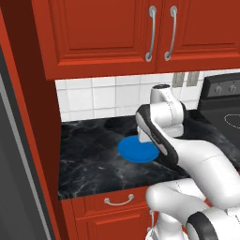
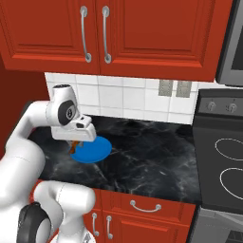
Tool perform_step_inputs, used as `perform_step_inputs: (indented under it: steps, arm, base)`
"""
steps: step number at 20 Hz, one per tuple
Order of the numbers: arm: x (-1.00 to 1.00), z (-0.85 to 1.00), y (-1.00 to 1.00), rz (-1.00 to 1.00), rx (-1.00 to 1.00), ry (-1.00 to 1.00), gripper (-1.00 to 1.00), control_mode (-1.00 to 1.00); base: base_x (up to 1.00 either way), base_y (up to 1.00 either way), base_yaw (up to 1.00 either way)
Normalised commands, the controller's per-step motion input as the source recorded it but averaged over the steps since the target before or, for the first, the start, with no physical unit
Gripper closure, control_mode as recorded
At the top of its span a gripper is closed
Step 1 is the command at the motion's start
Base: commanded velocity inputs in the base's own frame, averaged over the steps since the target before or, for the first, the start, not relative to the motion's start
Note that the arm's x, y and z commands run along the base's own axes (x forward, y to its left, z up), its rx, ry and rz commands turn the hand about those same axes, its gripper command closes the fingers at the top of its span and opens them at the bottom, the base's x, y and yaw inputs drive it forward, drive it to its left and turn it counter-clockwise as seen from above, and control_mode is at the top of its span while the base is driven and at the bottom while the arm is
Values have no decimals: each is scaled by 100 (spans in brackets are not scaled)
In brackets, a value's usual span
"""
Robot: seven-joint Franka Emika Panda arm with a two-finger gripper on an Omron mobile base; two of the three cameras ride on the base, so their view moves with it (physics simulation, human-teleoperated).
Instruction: Place the chicken drumstick on the counter behind the older chicken drumstick on the same shelf of the fridge to maintain FIFO order. Close the fridge door when finished.
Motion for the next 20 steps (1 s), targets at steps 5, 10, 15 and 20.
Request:
perform_step_inputs:
  steps: [5,10,15,20]
  arm:
    - [1,1,0,6,0,0,100,-100]
    - [4,-1,8,10,-2,1,100,-100]
    - [0,0,0,0,0,0,100,100]
    - [0,0,0,0,0,0,100,100]
  base:
    - [0,0,0]
    - [0,0,0]
    - [-13,-6,0]
    - [-61,-32,10]
